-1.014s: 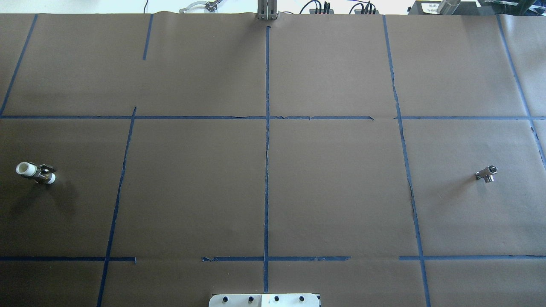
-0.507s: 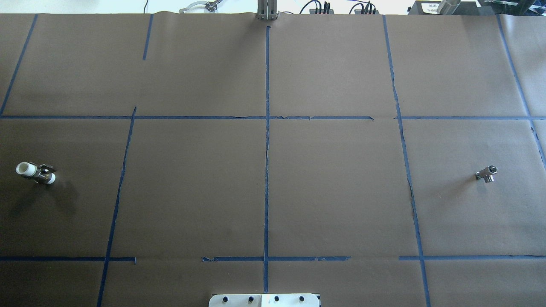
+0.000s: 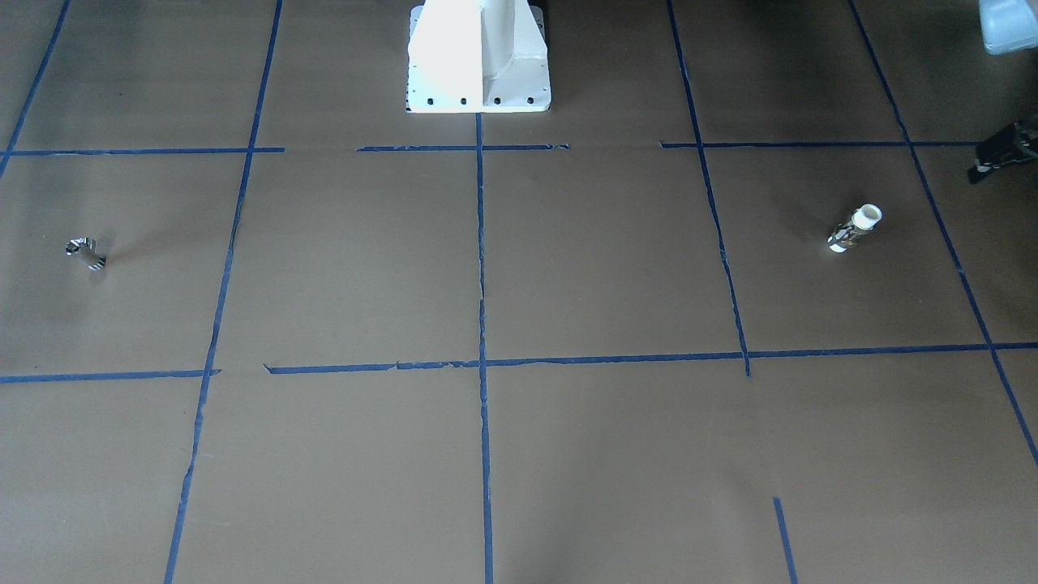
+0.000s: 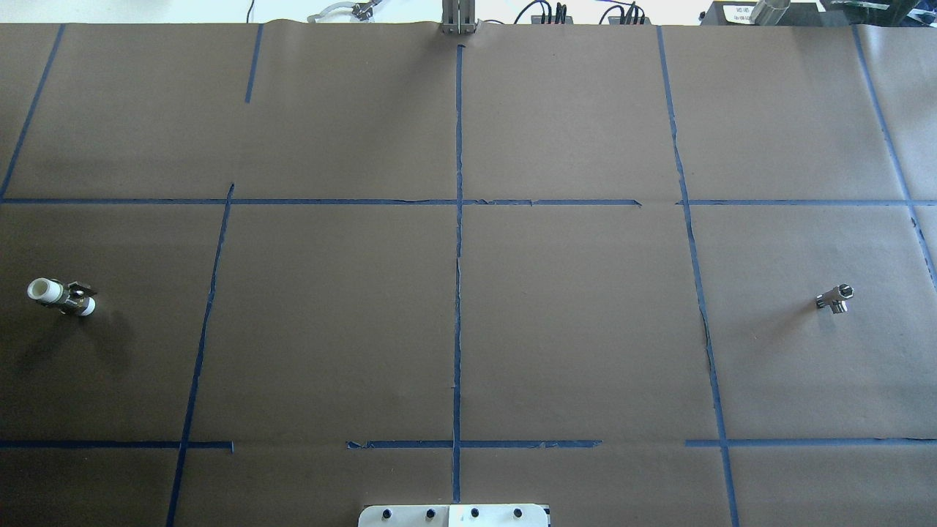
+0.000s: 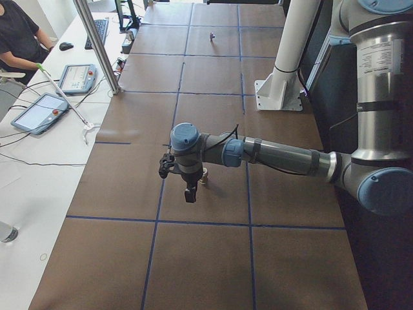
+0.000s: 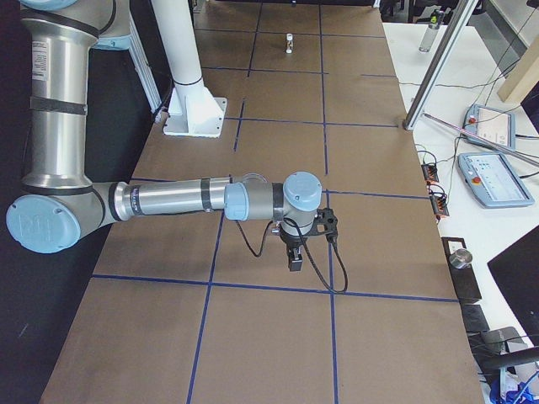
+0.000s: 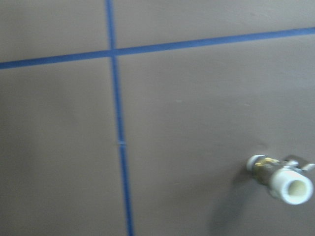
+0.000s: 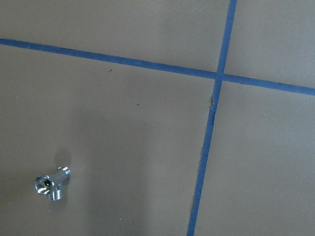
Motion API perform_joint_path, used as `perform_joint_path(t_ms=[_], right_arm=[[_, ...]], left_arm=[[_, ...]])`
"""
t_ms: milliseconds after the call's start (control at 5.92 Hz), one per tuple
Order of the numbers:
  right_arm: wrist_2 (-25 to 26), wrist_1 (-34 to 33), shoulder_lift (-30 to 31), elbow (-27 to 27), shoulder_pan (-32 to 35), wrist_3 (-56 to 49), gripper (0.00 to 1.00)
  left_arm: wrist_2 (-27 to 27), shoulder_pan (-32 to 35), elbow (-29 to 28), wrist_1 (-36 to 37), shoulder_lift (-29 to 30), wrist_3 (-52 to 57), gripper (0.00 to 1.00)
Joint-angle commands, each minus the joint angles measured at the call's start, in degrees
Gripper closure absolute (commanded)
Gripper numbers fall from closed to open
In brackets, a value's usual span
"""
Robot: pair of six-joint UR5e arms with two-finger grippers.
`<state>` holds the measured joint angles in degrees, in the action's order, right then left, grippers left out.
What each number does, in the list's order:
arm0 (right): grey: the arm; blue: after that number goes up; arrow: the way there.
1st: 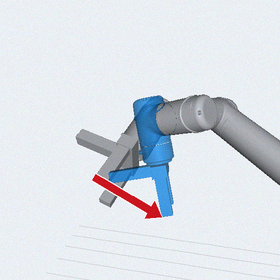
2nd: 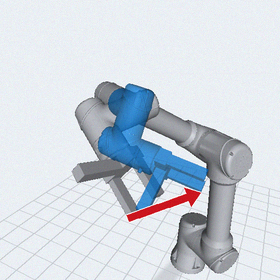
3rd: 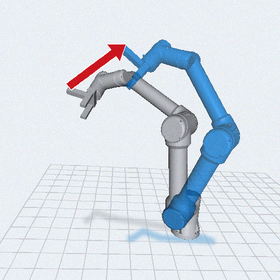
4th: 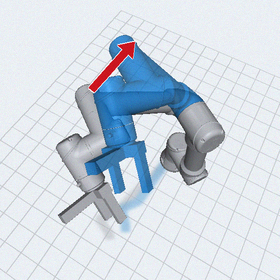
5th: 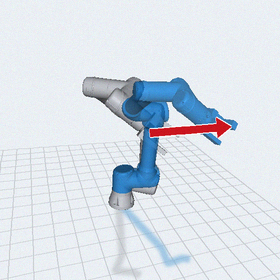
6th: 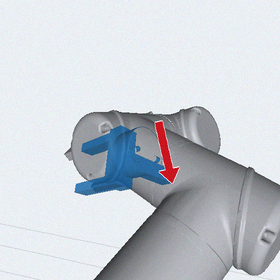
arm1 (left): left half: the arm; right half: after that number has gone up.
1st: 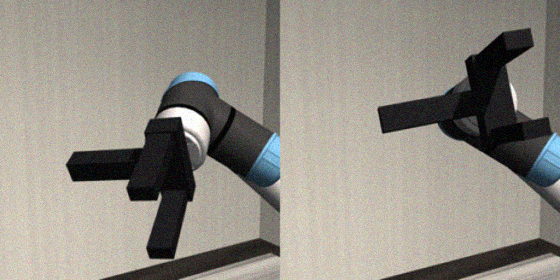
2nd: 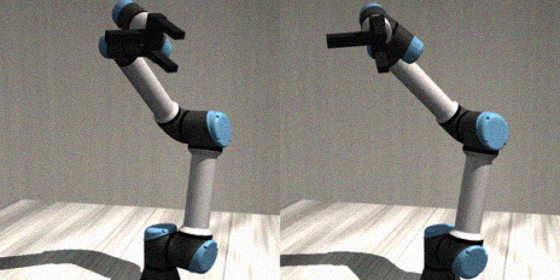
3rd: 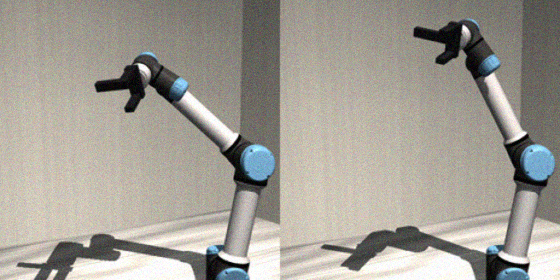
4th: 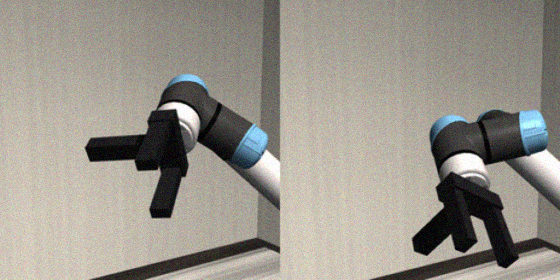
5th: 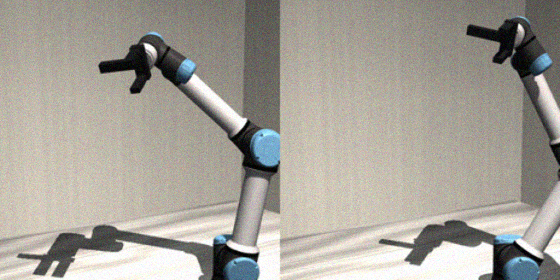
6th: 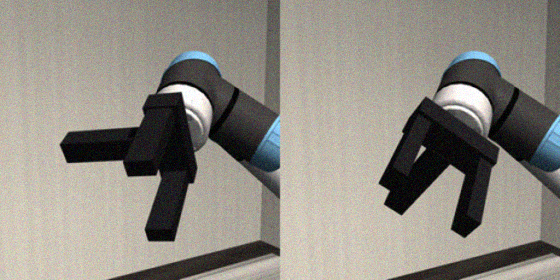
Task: Assemble PPR valve and pipe with both arms
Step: 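Lower the left gripper onto the white pipe with brass valve and grasp it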
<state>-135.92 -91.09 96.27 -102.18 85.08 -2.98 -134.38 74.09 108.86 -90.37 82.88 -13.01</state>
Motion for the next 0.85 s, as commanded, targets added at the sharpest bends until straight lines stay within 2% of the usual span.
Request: perform_joint_path(t_ms=[0, 338, 507, 676], right_arm=[[0.1, 2.2, 0.9, 0.7, -0.3, 0.0, 0.0], [0.0, 2.3, 0.9, 0.6, -0.4, 0.3, 0.0], [0.0, 2.1, 0.9, 1.1, -0.4, 0.4, 0.0], [0.0, 2.2, 1.0, 1.1, -0.4, 0.5, 0.0]], left_arm=[[0.4, -8.1, 0.8, -7.6, -0.1, -10.8, 0.0], [1.2, -10.9, -0.3, -10.1, -0.2, -11.9, 0.0], [4.9, -13.3, -0.8, -10.3, -0.3, -12.7, 0.0], [5.3, -14.2, -1.0, -10.3, -0.3, -13.4, 0.0]])
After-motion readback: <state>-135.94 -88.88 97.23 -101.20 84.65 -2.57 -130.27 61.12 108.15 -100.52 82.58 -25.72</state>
